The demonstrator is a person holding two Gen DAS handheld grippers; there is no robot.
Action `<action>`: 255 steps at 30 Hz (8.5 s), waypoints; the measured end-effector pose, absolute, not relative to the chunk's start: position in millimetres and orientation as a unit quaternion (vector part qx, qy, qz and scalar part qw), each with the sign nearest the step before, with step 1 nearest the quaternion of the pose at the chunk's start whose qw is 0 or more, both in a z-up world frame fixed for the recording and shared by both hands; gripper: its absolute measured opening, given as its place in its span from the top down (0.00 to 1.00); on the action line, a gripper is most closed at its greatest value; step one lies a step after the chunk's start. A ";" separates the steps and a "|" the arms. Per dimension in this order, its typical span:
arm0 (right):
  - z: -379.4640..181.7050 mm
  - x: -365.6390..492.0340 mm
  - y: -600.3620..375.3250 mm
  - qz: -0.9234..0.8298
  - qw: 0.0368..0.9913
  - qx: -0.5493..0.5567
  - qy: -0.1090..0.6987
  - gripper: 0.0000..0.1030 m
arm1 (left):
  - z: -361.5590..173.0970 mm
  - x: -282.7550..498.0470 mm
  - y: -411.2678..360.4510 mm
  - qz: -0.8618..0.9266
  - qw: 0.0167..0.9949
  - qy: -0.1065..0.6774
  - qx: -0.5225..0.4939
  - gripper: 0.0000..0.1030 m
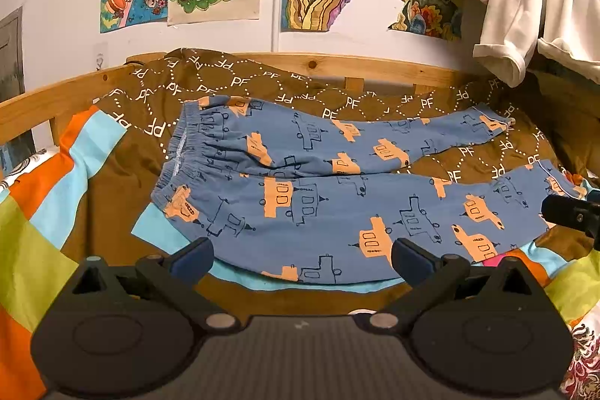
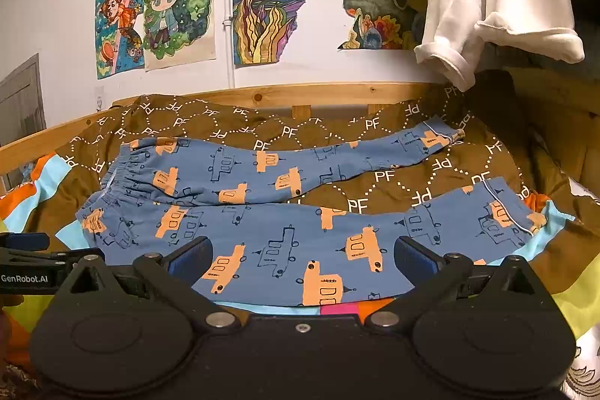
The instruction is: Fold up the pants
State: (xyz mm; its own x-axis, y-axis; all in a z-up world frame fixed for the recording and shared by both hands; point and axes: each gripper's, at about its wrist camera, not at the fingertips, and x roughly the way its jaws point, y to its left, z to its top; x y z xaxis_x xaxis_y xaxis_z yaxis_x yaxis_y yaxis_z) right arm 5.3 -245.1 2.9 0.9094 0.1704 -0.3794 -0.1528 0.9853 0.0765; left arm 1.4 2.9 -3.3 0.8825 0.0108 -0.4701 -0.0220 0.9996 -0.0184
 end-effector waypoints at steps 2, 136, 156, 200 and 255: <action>2.7 5.2 -245.2 0.082 0.977 0.024 0.196 0.01 | -3.5 1.1 2.9 0.008 0.970 0.242 -0.011 0.00; 9.6 541.5 -137.8 0.374 0.831 -0.237 0.336 0.46 | 58.8 415.9 130.6 -0.066 0.896 0.414 0.148 0.55; 44.8 446.1 -168.8 0.360 0.863 -0.256 0.244 1.00 | 80.5 347.1 97.9 -0.097 0.909 0.329 0.235 1.00; -20.8 179.1 -205.2 0.447 0.752 -0.404 0.266 0.74 | -49.3 123.7 22.8 -0.190 0.809 0.330 0.447 0.80; -0.7 165.9 -244.3 0.391 0.819 -0.280 0.312 0.42 | 18.7 175.4 102.8 -0.005 0.884 0.429 0.189 0.98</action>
State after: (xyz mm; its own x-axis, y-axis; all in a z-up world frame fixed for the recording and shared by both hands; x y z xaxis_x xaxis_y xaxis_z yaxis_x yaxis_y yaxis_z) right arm 165.9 -244.3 -0.7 0.5001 0.4656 -0.7301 -0.8151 0.5377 -0.2155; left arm 175.4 102.8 18.7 0.6325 0.1522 -0.7594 0.1714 0.9287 0.3288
